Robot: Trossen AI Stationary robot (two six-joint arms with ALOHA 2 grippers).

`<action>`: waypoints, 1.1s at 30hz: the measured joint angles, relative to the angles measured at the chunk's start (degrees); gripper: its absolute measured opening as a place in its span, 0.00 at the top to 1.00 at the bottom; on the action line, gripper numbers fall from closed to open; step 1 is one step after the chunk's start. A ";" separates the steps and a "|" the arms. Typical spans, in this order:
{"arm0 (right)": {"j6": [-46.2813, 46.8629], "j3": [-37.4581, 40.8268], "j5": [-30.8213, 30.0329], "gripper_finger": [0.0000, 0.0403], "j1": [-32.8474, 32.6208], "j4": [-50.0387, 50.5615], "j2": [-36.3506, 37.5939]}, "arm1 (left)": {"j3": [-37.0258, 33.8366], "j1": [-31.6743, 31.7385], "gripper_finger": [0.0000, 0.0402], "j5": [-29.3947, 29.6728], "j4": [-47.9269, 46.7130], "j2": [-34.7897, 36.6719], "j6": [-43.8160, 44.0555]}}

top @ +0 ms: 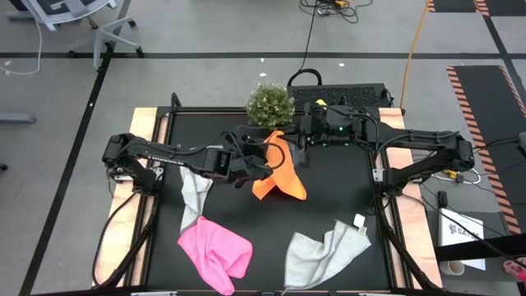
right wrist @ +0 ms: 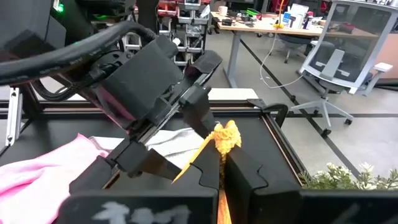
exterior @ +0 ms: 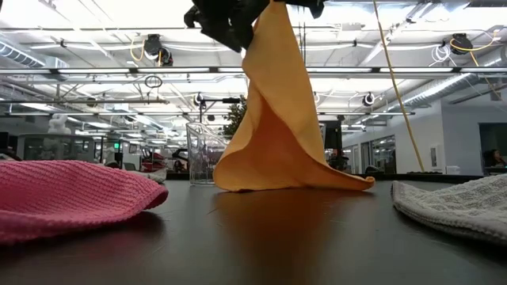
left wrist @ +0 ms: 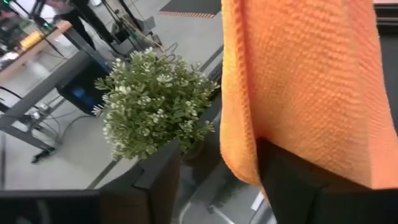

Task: Fold microfiber towels
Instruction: Fold the orange microfiber towel on the table

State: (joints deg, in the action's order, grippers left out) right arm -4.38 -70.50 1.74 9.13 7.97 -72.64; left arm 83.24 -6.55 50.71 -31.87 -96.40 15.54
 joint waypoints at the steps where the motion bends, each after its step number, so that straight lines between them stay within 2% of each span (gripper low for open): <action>1: -0.02 0.00 -0.01 1.00 0.00 0.00 0.00 | 0.00 0.05 0.57 -0.30 0.16 0.00 0.00; 7: -0.83 0.00 -0.04 1.00 0.00 0.02 0.00 | 0.00 -0.26 0.94 -3.00 0.47 0.00 -1.99; 8: -0.83 0.00 -0.04 1.00 0.00 0.02 0.00 | 0.00 -0.34 0.97 -2.57 0.53 0.00 -2.33; 14: 0.06 0.00 -0.01 1.00 0.00 0.50 0.00 | -0.07 -0.69 0.99 1.64 0.66 2.31 -4.25; 21: 0.66 0.00 0.00 1.00 -1.13 1.62 0.00 | -0.07 -1.18 0.99 3.37 0.32 10.19 -7.23; 26: 1.01 -0.01 -0.01 1.00 -2.57 4.11 0.00 | -0.02 -2.94 1.00 2.40 -0.58 15.16 -7.91; 33: 2.06 -0.04 0.04 1.00 -3.73 4.75 0.00 | -0.02 -6.85 1.00 1.83 -1.04 17.20 -6.35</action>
State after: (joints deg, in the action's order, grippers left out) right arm -2.32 -70.54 1.78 5.40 12.71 -72.64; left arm 83.22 -13.40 52.54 -32.91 -79.20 9.19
